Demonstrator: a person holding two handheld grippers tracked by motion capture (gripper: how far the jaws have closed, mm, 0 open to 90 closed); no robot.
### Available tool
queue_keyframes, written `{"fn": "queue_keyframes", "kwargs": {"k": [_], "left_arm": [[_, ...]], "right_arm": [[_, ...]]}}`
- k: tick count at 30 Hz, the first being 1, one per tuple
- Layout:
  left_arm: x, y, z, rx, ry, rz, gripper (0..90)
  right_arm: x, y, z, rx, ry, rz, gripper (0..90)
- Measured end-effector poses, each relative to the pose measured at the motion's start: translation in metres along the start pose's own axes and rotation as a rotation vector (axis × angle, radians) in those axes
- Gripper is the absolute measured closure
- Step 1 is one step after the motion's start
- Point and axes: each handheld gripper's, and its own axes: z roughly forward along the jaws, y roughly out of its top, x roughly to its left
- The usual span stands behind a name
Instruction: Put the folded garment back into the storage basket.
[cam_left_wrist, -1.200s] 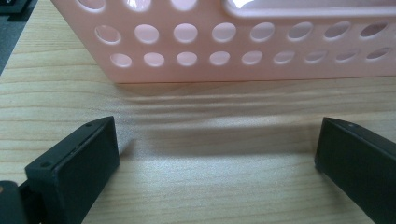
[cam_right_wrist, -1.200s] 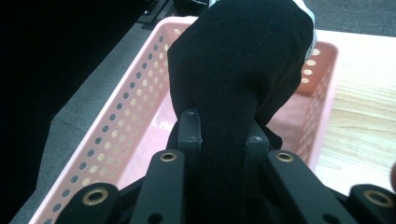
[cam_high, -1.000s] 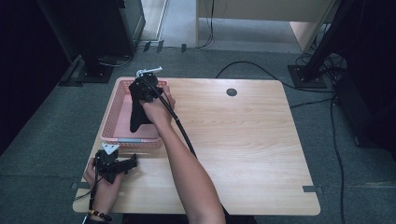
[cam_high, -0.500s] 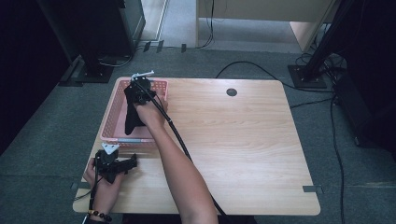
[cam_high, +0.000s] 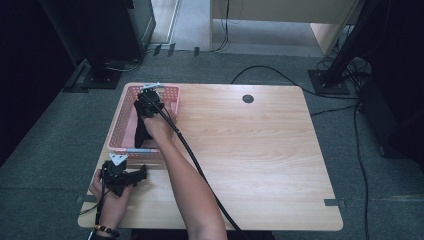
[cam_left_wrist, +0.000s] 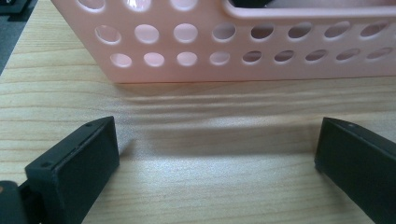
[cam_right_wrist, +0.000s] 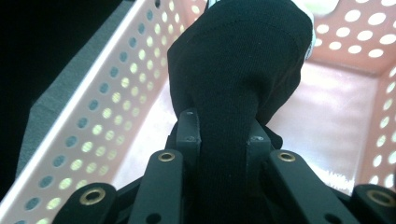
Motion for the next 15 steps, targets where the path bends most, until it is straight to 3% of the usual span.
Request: {"fn": "queue_keyframes", "kwargs": {"k": [11,13,15], "left_arm": [[0.0,0.0,0.0,0.0,0.0,0.0,0.0],[0.0,0.0,0.0,0.0,0.0,0.0,0.0],[0.0,0.0,0.0,0.0,0.0,0.001,0.0]], "right_arm": [[-0.003,-0.011,0.02,0.043,-0.014,-0.008,70.4],[-0.004,-0.011,0.022,0.048,-0.003,-0.007,64.7],[-0.004,-0.011,0.021,0.034,0.006,-0.028,49.5]]}}
